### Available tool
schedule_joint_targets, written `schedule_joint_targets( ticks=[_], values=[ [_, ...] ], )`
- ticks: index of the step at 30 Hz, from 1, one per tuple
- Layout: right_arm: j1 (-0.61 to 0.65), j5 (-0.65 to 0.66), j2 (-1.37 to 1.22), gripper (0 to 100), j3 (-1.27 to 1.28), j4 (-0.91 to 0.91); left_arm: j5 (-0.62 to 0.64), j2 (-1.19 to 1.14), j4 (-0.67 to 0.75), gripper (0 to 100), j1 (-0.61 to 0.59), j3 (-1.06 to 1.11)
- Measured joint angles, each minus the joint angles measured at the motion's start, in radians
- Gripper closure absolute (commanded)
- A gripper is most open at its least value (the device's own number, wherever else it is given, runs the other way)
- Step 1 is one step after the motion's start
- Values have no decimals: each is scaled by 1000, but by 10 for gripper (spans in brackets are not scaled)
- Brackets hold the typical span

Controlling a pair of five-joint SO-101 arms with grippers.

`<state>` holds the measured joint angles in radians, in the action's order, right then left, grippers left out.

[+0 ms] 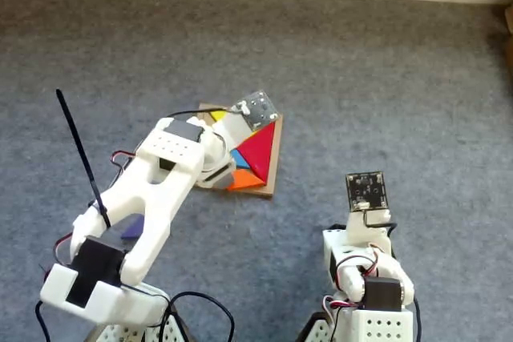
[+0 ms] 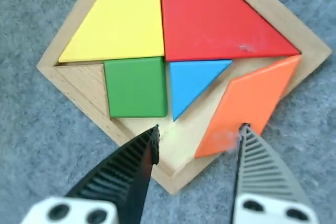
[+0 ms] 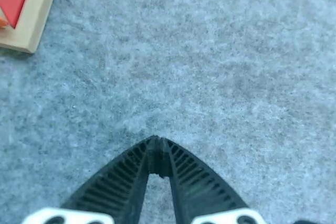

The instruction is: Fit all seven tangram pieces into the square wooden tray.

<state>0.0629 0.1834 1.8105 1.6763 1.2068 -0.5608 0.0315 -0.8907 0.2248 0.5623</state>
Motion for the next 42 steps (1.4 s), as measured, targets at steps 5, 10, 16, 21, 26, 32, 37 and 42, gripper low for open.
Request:
schedule_joint_targets(
  ticks=[5, 10, 16, 21, 26, 32, 37, 42],
  values=[
    [0, 0, 0, 982, 0, 0, 0, 0, 6, 762, 0, 0],
    [0, 0, 0, 982, 0, 0, 0, 0, 52, 762, 0, 2],
    [0, 0, 0, 982, 0, 0, 0, -46, 77, 763, -6, -14],
    [0, 0, 0, 982, 0, 0, 8, -164, 77, 805, -8, -121],
    [0, 0, 0, 982, 0, 0, 68, -222, 37, 794, -6, -207],
    [0, 0, 0, 982, 0, 0, 132, -230, -106, 796, -2, -318],
    [0, 0, 0, 982, 0, 0, 172, -230, -212, 796, -5, -414],
    [0, 0, 0, 982, 0, 0, 189, -230, -261, 797, -5, -439]
  ],
)
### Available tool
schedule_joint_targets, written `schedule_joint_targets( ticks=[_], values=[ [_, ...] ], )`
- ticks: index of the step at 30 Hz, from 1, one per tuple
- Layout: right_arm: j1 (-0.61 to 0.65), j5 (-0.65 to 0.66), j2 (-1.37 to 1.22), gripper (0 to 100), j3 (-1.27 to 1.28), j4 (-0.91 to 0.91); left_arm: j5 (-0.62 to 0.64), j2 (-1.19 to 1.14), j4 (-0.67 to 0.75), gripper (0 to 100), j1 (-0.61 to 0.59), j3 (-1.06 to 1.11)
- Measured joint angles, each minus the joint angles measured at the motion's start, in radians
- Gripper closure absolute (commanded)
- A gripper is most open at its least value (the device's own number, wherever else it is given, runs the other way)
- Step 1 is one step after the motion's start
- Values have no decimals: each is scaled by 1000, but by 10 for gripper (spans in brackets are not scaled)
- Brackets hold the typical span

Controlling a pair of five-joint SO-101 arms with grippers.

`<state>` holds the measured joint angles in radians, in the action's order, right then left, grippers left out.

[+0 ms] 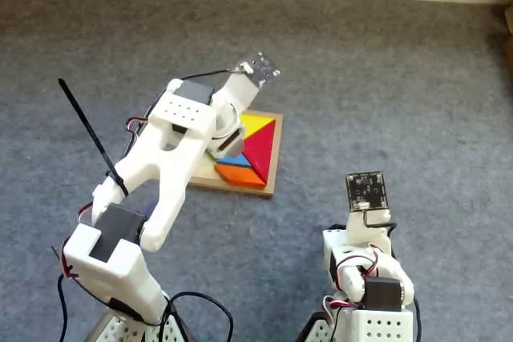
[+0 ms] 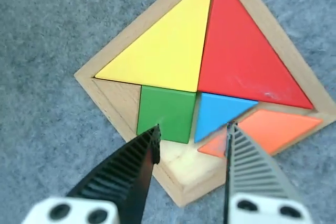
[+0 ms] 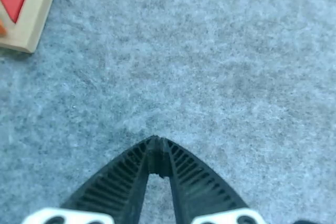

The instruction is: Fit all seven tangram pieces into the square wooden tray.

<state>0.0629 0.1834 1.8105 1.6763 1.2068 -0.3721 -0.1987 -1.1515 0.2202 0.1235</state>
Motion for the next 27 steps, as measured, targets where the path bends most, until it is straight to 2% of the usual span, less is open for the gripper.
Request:
schedule_joint_targets(
  ticks=[6, 11, 18, 23, 27],
  values=[
    [0, 0, 0, 982, 0, 0, 0, 2, -51, 797, 60, 15],
    [0, 0, 0, 982, 0, 0, 0, 97, -51, 797, 129, 147],
    [0, 0, 0, 982, 0, 0, 0, 172, 126, 793, 137, 336],
    [0, 0, 0, 982, 0, 0, 3, 146, 219, 793, 89, 348],
    [0, 0, 0, 982, 0, 0, 2, 89, 233, 796, 75, 333]
  ],
)
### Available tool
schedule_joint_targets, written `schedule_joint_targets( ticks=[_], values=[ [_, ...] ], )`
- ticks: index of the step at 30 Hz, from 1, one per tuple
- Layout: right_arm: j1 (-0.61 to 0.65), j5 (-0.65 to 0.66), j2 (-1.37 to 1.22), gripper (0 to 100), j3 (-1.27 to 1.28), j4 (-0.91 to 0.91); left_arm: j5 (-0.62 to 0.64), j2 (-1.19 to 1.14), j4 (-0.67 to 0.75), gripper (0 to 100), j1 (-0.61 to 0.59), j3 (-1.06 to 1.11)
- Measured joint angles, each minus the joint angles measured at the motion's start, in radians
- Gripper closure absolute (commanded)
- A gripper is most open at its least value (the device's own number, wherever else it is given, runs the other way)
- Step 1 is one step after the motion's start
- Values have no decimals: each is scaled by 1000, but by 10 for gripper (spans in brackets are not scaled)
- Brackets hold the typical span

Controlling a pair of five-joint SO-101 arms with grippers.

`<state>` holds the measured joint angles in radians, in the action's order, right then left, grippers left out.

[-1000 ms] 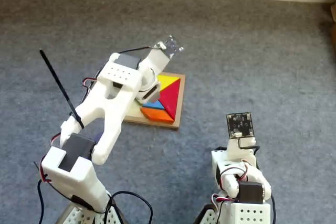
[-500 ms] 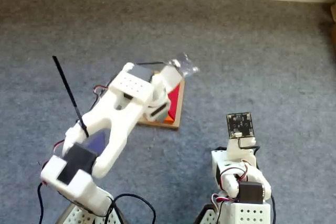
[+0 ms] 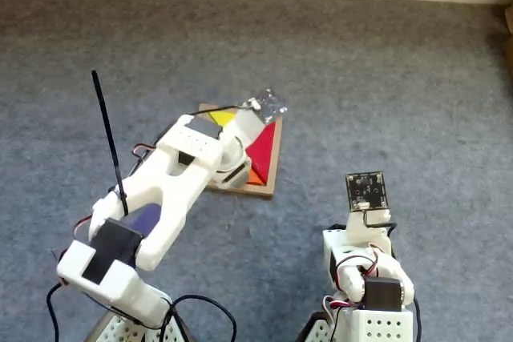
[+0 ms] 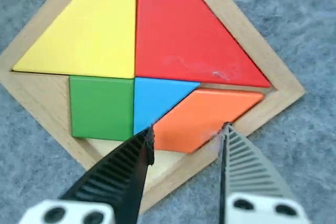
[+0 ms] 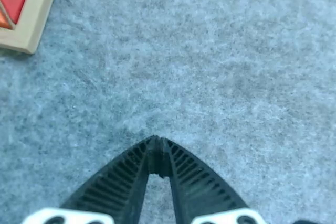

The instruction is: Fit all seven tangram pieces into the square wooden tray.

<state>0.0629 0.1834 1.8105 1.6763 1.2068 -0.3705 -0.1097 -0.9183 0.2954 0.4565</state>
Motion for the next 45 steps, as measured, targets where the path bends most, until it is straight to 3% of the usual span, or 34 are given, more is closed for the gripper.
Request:
schedule_joint_targets(
  ticks=[20, 30, 45],
  values=[
    [0, 0, 0, 982, 0, 0, 71, 153, -28, 797, 2, 55],
    [0, 0, 0, 982, 0, 0, 72, 157, 141, 793, -58, 164],
    [0, 0, 0, 982, 0, 0, 75, 138, 192, 796, 12, 207]
  ],
)
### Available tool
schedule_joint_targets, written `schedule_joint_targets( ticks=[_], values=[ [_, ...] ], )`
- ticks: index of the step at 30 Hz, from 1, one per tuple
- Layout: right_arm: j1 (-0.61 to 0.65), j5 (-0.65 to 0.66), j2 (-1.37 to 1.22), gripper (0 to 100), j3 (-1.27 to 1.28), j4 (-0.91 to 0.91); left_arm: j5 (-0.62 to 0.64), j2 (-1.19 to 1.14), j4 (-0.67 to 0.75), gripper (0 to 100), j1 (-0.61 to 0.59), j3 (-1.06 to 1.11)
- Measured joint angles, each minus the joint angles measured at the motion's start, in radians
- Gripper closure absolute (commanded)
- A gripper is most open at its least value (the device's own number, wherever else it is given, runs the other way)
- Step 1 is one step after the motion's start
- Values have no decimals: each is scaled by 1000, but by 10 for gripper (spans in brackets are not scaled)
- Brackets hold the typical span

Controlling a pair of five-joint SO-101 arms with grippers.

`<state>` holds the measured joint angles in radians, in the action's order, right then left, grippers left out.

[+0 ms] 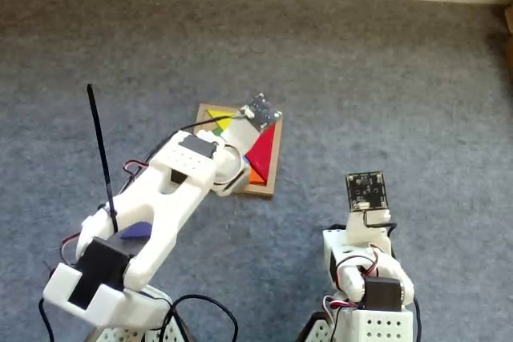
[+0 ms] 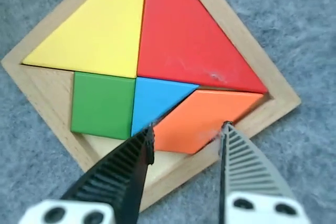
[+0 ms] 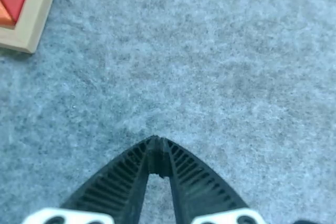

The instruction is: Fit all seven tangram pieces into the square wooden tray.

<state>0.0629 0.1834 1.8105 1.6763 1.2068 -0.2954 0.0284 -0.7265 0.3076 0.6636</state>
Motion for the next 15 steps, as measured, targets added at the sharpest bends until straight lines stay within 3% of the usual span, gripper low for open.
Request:
schedule_joint_targets(
  ticks=[15],
  values=[
    [0, 0, 0, 982, 0, 0, 68, 71, 6, 797, 6, 28]
  ],
)
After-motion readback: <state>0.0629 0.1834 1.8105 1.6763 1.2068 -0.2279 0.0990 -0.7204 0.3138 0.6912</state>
